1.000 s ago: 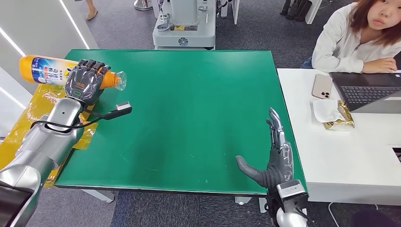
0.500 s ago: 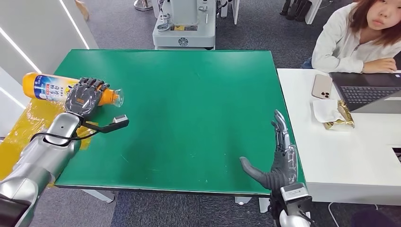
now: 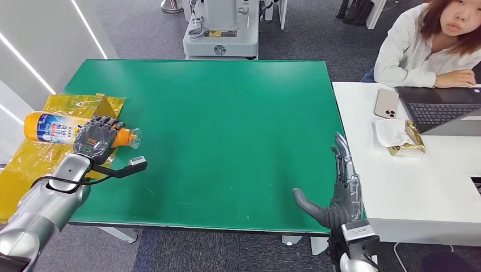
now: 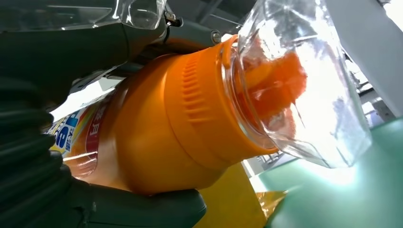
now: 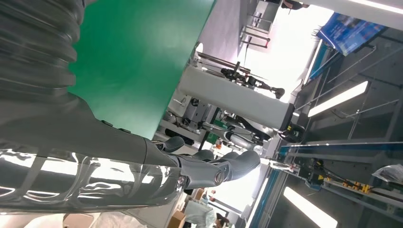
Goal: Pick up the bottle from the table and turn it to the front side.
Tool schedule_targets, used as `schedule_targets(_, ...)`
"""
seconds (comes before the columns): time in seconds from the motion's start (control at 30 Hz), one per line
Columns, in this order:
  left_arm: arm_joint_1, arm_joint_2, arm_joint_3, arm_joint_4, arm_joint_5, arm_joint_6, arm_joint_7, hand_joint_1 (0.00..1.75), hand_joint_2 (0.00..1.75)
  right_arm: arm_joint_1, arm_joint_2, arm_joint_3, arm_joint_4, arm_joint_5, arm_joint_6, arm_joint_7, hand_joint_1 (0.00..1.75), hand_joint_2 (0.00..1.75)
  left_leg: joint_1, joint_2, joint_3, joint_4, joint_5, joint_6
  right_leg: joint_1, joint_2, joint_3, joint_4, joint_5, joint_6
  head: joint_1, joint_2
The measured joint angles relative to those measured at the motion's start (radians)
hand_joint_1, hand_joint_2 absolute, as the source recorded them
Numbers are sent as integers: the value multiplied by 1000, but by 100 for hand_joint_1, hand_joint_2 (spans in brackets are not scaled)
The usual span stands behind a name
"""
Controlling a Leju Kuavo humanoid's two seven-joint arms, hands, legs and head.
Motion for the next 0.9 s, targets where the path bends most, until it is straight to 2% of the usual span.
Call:
schedule_targets(0.23,16,4,6,2,4,-51,-12,175,175,8,1,-12,0,0,14,-2,0,175,0,0,0,0,0,0,0,0,0,0,0,0,0,0)
schedule_targets(0.53,6,-4,32,12,27,-189,-64,175,175,0,5,-14,1,-4,32,-3,0,175,0,0,0,0,0,0,0,0,0,0,0,0,0,0)
schedule_targets(0.9,-12,-13,44,26,41,-224,-85,175,175,-10,10,-14,2,-5,34,-3,0,175,0,0,0,0,0,0,0,0,0,0,0,0,0,0)
